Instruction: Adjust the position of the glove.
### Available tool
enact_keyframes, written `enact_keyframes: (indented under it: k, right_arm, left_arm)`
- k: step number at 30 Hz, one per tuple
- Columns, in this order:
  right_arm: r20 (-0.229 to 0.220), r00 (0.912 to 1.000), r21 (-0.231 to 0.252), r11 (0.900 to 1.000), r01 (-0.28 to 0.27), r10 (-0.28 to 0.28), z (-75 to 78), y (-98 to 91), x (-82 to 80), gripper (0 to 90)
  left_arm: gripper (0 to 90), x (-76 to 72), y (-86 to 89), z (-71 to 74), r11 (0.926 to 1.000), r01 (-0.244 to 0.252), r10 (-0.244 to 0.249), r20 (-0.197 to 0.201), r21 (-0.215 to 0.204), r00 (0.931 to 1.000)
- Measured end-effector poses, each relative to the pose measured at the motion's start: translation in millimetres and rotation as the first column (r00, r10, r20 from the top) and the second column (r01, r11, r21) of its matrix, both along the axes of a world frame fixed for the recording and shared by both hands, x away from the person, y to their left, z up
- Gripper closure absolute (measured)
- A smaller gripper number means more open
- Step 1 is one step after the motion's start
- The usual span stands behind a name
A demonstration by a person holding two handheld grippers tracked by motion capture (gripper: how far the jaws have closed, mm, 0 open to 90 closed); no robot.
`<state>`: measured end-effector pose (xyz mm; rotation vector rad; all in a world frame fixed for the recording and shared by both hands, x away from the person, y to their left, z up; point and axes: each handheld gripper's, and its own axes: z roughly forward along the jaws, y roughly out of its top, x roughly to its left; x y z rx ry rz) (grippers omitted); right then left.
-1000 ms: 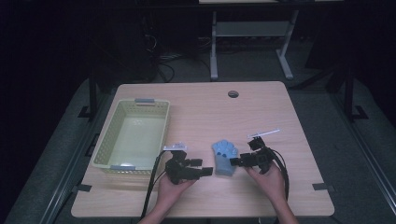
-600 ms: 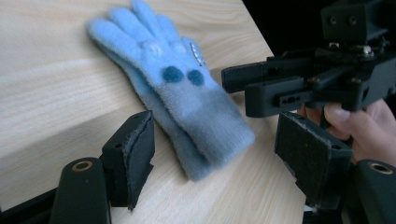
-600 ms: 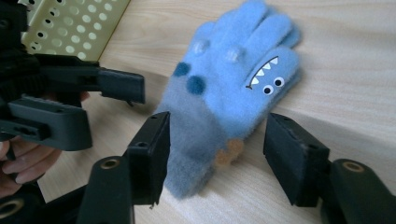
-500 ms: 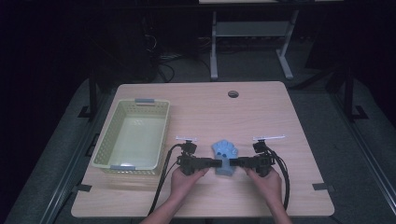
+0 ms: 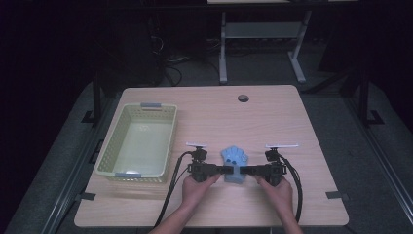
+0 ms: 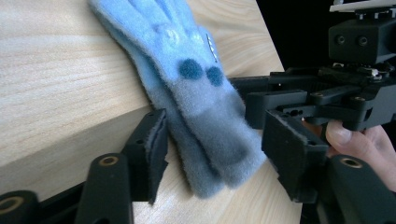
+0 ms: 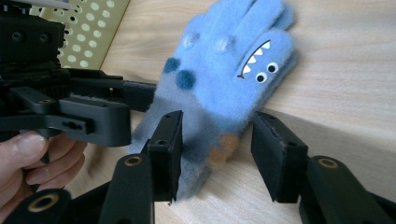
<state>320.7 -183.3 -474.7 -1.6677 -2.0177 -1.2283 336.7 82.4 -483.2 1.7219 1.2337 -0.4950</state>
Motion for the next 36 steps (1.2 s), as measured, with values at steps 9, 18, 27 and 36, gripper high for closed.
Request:
enact_keyframes:
  k: [9, 18, 27, 36]
  right_arm:
    - [0.017, 0.9998, 0.005, 0.9999, 0.01, -0.01, -2.4, 7.6, -4.9, 59.8]
    - [0.039, 0.9992, 0.005, 0.9999, 0.011, -0.011, -4.6, 14.6, -7.9, 63.3]
    - [0.05, 0.9987, 0.028, 0.9996, -0.01, 0.008, -4.9, 16.9, -7.6, 71.9]
    - [0.063, 0.9978, 0.036, 0.999, -0.026, 0.023, -0.6, 16.6, -6.9, 74.9]
  left_arm:
    - [54.1, -2.9, -3.9, -1.8, 0.9997, 0.015, -0.015, 0.01, 0.019, 0.9998]
    - [61.2, -1.5, -4.0, -6.1, 0.9998, 0.022, -0.022, -0.001, -0.002, 0.9998]
    - [67.3, 4.7, -0.1, -13.4, 0.9974, 0.042, -0.044, -0.045, -0.058, 0.998]
    - [69.9, 5.7, 1.5, -12.0, 0.995, 0.062, -0.065, -0.031, -0.078, 0.9974]
